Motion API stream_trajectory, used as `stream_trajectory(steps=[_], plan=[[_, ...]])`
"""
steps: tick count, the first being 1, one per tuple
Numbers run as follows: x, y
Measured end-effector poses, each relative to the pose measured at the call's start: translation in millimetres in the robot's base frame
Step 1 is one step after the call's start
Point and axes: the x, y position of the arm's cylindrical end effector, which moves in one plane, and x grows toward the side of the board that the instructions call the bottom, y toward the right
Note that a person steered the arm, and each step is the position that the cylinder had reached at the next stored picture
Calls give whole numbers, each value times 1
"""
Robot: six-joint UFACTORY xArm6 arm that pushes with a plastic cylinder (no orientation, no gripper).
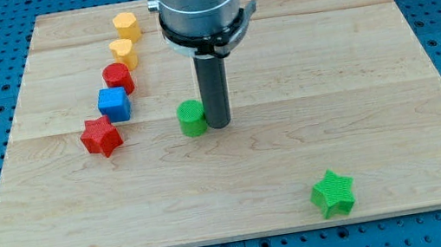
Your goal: Place the green circle below the red star
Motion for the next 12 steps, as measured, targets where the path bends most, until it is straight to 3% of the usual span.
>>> stream_trajectory(steps=[1, 3, 5, 6, 8, 9, 10, 11, 12], plan=[[-2, 2], [-4, 80], [-69, 34], [-56, -32], [25, -51], [34, -49], [14, -49], [13, -19], [59, -6]])
